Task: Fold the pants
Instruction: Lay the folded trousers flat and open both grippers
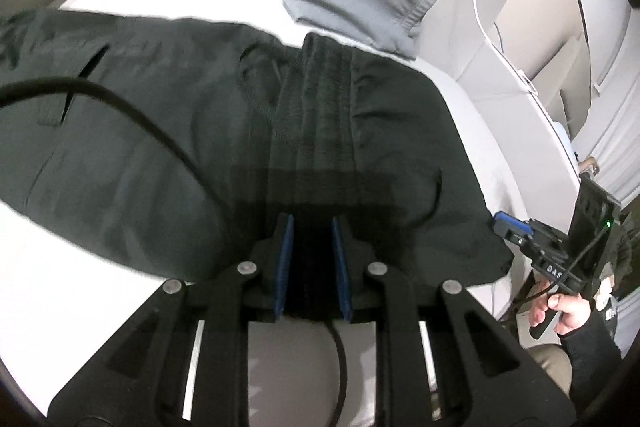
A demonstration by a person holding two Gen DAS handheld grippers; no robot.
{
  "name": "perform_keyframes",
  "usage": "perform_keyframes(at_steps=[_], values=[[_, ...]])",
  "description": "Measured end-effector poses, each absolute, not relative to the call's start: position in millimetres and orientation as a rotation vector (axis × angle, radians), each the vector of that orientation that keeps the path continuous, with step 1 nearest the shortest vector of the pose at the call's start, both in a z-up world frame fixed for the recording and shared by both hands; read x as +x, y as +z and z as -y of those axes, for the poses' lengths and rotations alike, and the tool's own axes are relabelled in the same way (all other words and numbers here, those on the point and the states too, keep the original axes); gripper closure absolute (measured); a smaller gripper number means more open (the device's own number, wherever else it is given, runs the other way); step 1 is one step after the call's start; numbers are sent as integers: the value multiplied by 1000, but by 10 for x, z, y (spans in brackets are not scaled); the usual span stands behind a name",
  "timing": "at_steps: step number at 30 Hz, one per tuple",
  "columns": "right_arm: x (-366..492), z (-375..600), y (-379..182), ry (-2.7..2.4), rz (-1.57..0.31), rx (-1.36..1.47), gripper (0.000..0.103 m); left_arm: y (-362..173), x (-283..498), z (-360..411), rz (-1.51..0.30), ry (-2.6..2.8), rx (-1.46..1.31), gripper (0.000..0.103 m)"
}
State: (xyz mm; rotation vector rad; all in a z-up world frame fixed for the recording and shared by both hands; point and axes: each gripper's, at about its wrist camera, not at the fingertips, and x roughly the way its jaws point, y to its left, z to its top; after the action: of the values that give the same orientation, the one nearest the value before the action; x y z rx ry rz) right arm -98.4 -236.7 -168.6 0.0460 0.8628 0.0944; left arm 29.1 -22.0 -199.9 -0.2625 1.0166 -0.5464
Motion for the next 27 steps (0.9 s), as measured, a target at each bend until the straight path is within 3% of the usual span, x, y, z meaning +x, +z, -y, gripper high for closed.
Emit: perform_keyframes(at_steps=[6, 10, 12, 13, 14, 15, 19, 24, 27], values=[[-998, 2214, -1903, 130, -950, -30, 85, -2049, 267, 251, -1042, -512, -224, 86], [-1053, 2296, -1797, 131, -884, 3, 80, -1890, 133, 356, -988, -451, -126, 84], [-1070, 2411, -1726, 85, -837, 25, 72, -1772, 38, 373, -943, -413, -81, 75], [-1064, 2476, -1715, 63, -826, 46, 62, -1699, -5, 369, -911, -392, -70, 69], [-1045, 2575, -1719, 35, -820, 88, 53, -1637, -41, 354, -885, -374, -66, 50], [-1030, 2640, -1724, 17, -818, 115, 52, -1589, -67, 339, -863, -364, -66, 35], [-967, 2778, -1749, -47, -808, 140, 52, -1410, -143, 247, -773, -317, -56, 30], [-937, 2722, -1791, -44, -829, 109, 52, -1364, -57, 127, -789, -279, -80, 28], [-914, 2694, -1797, -54, -833, 82, 41, -1349, -21, 8, -794, -264, -123, 27]])
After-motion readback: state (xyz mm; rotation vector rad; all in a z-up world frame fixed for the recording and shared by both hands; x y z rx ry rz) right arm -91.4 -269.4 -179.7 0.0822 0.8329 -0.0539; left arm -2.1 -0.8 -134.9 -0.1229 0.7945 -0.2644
